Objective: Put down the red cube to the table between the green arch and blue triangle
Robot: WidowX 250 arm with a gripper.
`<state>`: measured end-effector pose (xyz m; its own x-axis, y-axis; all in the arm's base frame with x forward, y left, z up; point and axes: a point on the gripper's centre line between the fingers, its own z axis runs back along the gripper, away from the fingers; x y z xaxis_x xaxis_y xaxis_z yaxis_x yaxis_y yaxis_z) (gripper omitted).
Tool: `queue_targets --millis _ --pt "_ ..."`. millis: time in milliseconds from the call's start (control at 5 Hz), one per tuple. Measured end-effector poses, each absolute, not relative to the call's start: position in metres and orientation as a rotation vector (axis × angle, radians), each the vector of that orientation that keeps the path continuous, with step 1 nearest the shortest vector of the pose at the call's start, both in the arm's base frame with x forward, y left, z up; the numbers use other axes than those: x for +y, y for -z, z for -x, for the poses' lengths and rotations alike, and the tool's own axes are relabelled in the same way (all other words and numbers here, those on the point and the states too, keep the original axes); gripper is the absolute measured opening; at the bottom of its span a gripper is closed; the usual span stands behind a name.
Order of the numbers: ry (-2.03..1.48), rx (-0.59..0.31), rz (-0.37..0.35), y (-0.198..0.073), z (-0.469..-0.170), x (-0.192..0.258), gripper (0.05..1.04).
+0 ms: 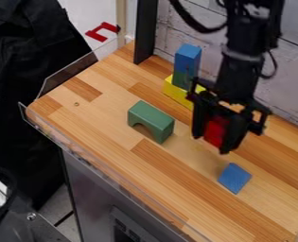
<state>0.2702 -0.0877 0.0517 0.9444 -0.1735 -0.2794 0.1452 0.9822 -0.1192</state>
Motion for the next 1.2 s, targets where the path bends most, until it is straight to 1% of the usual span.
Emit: queue_targets --millis 200,400,600,800,1000,1200 --pt "0.170 0.298 0.077 -0.037 -0.282 -0.092 0.599" --pt "0.163 0.291 0.071 -0.027 -0.290 -0.092 0.599" --pt "0.148 0.292 0.071 -0.015 -0.296 -0.089 0.599" --pt "0.129 0.295 0.088 -0.010 -0.300 -0.086 0.599" --pt "0.101 0.294 0.110 -0.005 -0.303 -0.082 0.669" --pt "0.070 0.300 0.115 -0.005 -0.300 -0.077 0.922"
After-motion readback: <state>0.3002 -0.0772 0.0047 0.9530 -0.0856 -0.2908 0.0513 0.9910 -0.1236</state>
